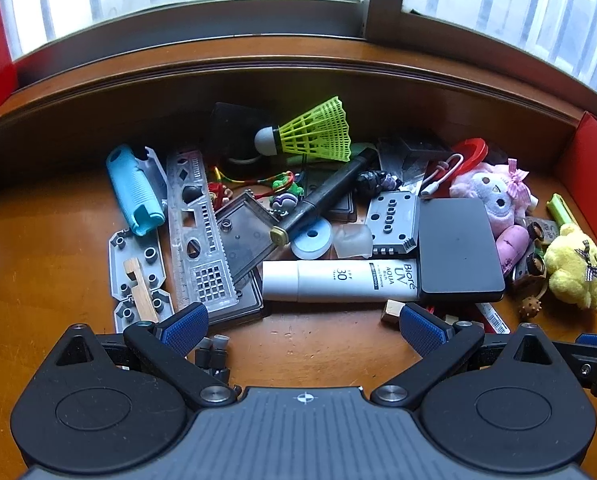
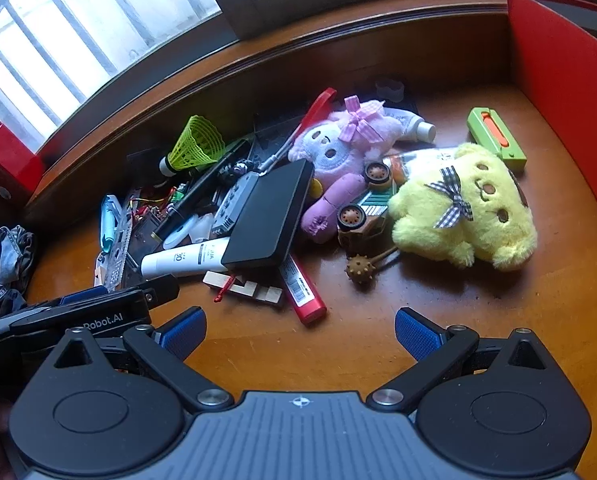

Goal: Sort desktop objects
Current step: 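Move the right gripper toward the yellow dog plush, then close the right gripper on the yellow dog plush, then lift the yellow dog plush with the right gripper toward the cardboard box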

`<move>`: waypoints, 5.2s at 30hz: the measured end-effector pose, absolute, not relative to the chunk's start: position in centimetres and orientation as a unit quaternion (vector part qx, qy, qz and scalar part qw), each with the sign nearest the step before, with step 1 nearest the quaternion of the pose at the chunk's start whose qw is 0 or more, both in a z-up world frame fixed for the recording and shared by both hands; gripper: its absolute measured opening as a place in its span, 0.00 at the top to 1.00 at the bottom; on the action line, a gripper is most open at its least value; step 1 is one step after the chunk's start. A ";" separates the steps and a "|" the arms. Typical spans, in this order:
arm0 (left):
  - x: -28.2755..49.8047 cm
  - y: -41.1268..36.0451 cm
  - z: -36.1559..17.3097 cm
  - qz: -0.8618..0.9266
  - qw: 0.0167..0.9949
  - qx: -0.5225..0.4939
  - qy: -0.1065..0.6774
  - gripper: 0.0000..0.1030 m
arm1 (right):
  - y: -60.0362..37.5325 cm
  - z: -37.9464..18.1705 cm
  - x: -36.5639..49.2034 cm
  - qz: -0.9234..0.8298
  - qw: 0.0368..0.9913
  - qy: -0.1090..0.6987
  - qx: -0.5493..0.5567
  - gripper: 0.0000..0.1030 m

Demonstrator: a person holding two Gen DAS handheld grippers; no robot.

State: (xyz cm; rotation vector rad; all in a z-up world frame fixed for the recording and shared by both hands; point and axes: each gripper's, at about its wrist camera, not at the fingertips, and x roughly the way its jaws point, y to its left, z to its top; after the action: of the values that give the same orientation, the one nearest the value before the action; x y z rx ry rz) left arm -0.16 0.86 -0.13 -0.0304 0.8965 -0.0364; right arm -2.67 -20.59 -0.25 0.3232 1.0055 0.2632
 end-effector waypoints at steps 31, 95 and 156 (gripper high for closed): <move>-0.3 -2.4 -1.2 -0.098 0.887 0.015 0.450 0.00 | -25.0 0.6 -3.5 0.061 0.915 0.388 0.086 0.02; 4.1 -7.1 -3.3 -0.143 0.904 -0.031 0.401 0.27 | -27.6 -3.6 4.2 0.069 0.903 0.422 0.049 0.03; 1.1 -6.3 0.0 -0.183 0.917 -0.030 0.352 0.37 | -27.6 1.1 -1.5 0.066 0.930 0.353 0.081 0.44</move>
State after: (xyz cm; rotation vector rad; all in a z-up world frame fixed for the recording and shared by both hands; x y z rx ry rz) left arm 1.06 -6.31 -0.03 -0.0624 0.7244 -0.3757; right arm -1.46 -27.60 1.07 0.1649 0.7236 0.1342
